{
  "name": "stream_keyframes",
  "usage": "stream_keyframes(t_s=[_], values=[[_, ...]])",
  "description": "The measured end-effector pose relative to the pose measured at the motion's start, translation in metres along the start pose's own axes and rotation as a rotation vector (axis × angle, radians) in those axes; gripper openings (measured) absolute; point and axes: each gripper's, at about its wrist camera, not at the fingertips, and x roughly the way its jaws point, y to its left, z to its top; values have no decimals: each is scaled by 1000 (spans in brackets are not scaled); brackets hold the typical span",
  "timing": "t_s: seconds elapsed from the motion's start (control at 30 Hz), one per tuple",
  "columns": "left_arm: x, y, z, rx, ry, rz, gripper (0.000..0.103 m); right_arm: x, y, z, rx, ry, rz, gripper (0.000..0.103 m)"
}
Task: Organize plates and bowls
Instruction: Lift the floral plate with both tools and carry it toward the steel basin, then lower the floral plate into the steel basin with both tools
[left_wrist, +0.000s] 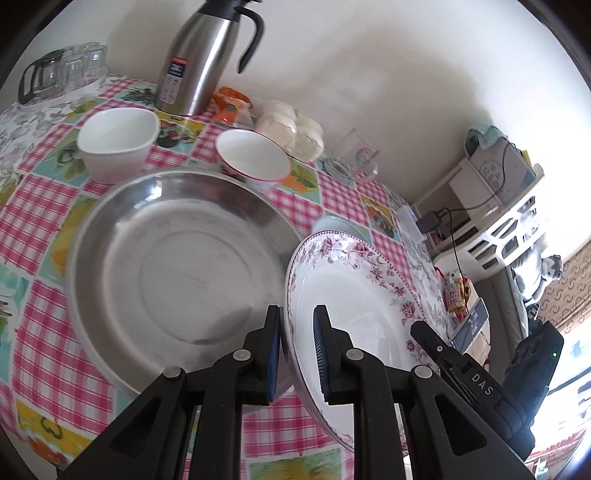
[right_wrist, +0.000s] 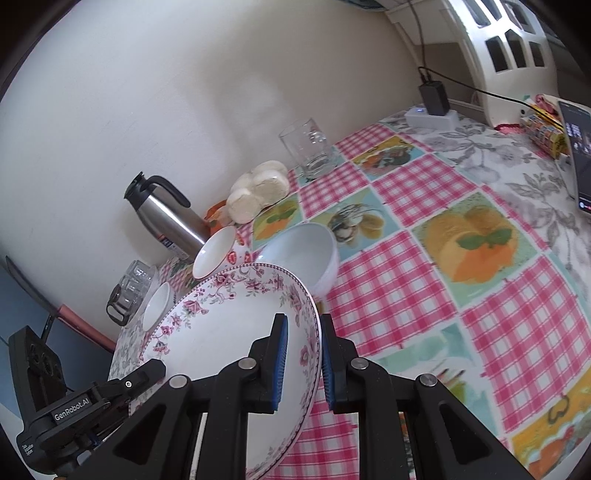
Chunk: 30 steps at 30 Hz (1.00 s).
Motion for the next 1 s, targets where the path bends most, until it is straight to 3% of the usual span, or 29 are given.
stream_keyframes(t_s=[0.6,1.0], values=[[-29,92,28,-175,-54,34,18,55,80,-25,-100,78,61,18],[-13,115,38,-238,-45,38,18,87,89,-27,-90,121,58,18]])
